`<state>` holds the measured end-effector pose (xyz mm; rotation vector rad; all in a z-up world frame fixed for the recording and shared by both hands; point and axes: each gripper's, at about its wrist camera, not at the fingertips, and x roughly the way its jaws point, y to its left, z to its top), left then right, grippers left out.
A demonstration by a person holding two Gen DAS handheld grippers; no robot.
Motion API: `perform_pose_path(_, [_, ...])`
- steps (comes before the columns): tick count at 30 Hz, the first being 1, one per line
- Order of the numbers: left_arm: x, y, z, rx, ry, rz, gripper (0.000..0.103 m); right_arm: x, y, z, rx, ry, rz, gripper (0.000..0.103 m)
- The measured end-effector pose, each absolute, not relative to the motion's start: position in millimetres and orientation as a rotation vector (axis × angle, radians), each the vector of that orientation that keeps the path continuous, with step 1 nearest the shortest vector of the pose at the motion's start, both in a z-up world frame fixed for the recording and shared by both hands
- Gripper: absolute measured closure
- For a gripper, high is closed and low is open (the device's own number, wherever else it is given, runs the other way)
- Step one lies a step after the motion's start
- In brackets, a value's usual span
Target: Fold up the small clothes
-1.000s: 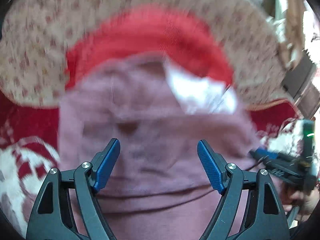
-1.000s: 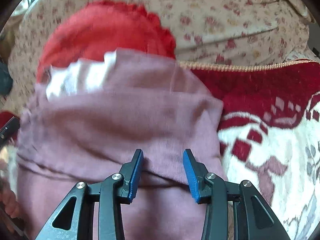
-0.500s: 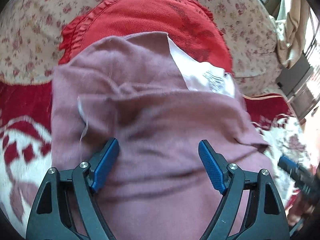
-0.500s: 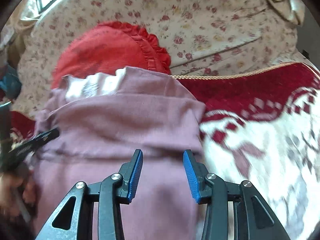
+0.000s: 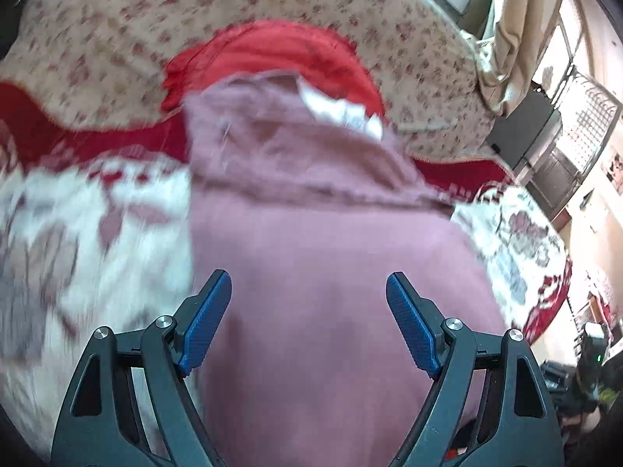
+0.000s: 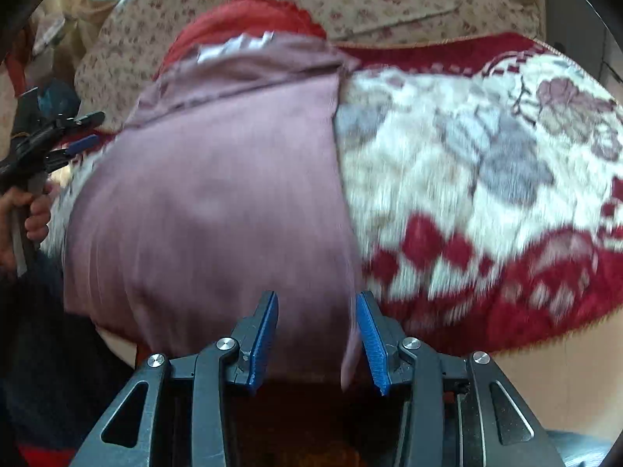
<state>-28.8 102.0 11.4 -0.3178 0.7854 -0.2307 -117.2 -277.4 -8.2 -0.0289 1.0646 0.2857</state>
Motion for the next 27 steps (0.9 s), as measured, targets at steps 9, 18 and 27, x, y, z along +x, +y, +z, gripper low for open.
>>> perform_pose_path(9, [-39.5,102.6,14.9,-0.355,0.728,-0.251,0.021,-102.6,-296.4,-37.0,0.027,1.170,0.250,0.067])
perform_pose_path(18, [-36.1,125.3,8.7,-0.458,0.728,-0.198,0.021,-102.5,-296.8,-44.0,0.078,1.215,0.288,0.100])
perform_pose_path(27, [-46.6,135.7,23.2,-0.448,0.699,-0.159,0.021,-114.0,-292.9,-9.9,0.114,1.096,0.389,0.100])
